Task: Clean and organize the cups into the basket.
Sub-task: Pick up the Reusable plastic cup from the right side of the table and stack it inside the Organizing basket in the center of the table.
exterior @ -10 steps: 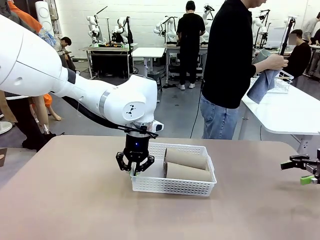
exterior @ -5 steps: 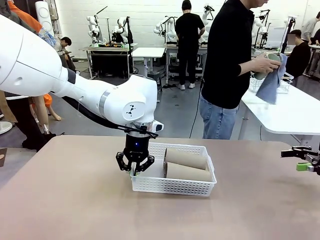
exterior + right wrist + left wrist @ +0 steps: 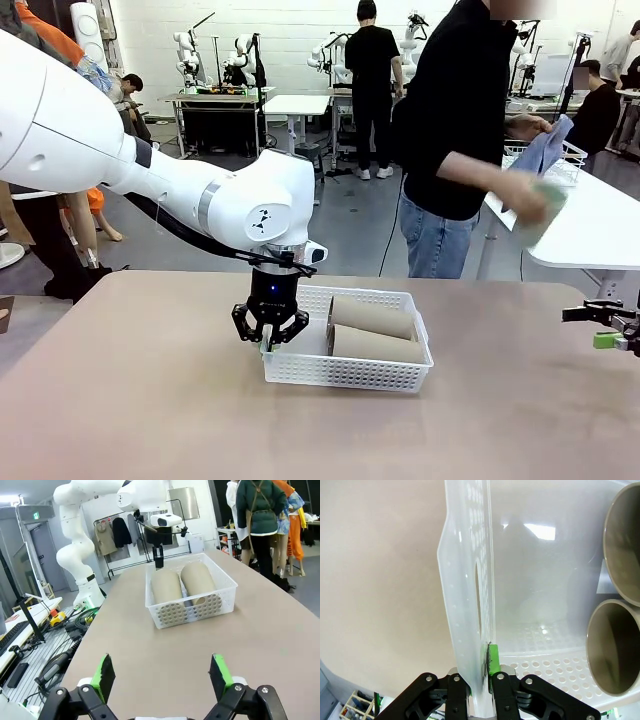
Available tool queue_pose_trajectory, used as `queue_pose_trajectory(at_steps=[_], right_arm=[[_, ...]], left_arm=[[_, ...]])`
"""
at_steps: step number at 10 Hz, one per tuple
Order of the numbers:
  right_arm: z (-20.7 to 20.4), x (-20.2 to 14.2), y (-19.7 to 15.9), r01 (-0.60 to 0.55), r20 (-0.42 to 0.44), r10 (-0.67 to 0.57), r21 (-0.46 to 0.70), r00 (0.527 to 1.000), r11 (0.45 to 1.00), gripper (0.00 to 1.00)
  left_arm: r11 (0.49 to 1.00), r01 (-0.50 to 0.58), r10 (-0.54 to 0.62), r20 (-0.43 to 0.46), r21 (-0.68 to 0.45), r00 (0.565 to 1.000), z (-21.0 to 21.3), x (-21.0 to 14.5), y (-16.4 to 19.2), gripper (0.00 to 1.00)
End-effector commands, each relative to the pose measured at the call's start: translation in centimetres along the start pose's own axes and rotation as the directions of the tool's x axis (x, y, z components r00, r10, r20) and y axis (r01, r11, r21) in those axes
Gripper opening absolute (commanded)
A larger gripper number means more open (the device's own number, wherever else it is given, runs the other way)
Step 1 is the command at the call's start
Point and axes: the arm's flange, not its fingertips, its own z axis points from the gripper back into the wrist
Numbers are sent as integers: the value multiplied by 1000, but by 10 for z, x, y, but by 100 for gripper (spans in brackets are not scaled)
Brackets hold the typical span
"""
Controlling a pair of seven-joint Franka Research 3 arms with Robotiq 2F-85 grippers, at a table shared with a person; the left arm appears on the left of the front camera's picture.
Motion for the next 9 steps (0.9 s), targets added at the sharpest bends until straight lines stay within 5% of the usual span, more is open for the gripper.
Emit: queue_pose_trajectory(at_steps=[1, 9], right_arm=[[2, -2, 2, -13, -8, 13, 10, 1000, 1000, 100], [2, -2, 2, -13, -8, 13, 10, 1000, 1000, 100]], left_arm=[[1000, 8, -8, 5, -2, 1000, 0, -1, 1, 0], [1000, 8, -8, 5, -2, 1000, 0, -1, 1, 0]])
